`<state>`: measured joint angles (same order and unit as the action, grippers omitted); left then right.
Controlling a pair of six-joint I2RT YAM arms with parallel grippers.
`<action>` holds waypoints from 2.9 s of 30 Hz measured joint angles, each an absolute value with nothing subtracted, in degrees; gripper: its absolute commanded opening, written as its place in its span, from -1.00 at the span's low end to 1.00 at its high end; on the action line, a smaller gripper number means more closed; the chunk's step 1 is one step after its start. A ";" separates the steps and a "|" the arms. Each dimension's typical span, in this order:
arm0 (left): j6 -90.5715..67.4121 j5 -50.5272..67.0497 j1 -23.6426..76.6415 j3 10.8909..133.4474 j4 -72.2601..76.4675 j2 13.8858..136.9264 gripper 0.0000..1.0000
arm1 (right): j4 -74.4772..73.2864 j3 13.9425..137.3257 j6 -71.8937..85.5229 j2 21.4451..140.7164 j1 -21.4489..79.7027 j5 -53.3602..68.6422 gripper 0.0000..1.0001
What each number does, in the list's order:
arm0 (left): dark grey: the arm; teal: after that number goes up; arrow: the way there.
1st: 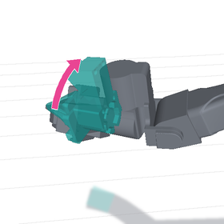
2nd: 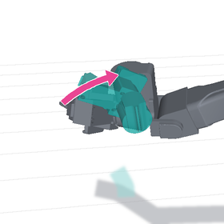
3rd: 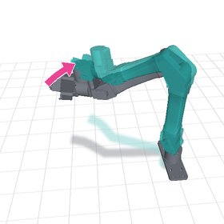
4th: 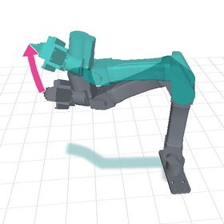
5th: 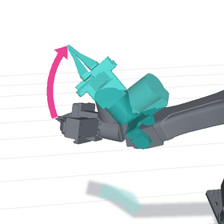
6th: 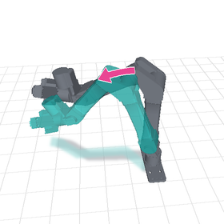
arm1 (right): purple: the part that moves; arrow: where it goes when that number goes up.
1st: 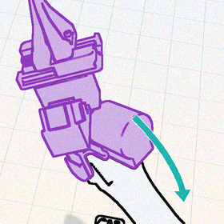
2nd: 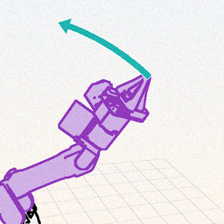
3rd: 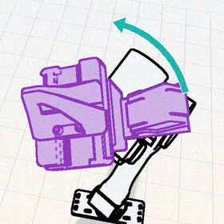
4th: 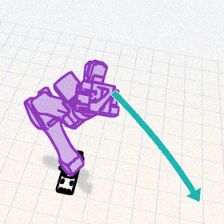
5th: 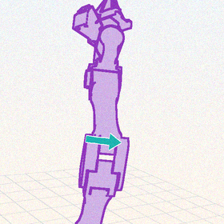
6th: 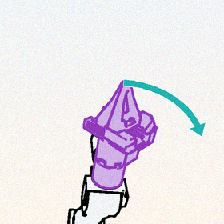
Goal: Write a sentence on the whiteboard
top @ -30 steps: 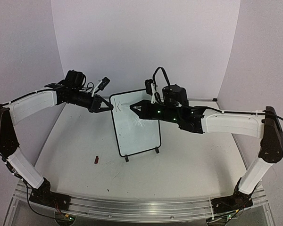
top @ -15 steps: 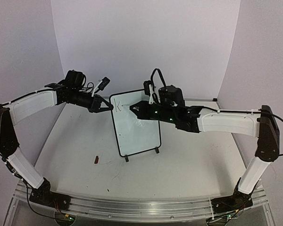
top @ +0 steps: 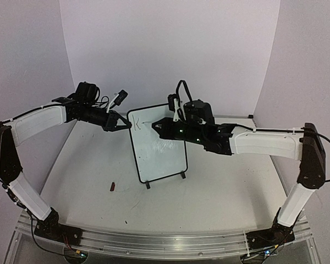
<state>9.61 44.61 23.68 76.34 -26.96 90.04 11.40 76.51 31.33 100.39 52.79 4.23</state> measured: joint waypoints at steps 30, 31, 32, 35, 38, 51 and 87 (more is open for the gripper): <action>9.67 44.58 23.70 76.34 -26.98 90.04 -1.00 | 12.84 76.51 31.29 99.94 52.66 4.27 -1.00; 9.67 44.58 23.70 76.34 -26.98 90.04 -1.00 | 12.84 76.51 31.30 99.95 52.64 4.43 -1.00; 9.67 44.60 23.70 76.34 -26.98 90.04 -1.00 | 12.84 76.51 31.31 99.96 52.64 4.58 -1.00; 9.67 44.60 23.68 76.34 -26.98 90.04 -1.00 | 12.84 76.51 31.33 99.98 52.64 5.22 -1.00; 9.68 44.62 23.69 76.34 -27.00 90.02 -1.00 | 12.84 76.51 31.52 100.01 52.64 5.63 -1.00; 10.24 44.86 23.70 76.34 -27.07 90.02 -1.00 | 12.87 76.34 32.57 100.62 52.64 7.35 -1.00; 10.52 44.84 23.79 75.99 -27.03 89.62 -1.00 | 15.44 70.17 33.19 95.28 52.64 5.39 -1.00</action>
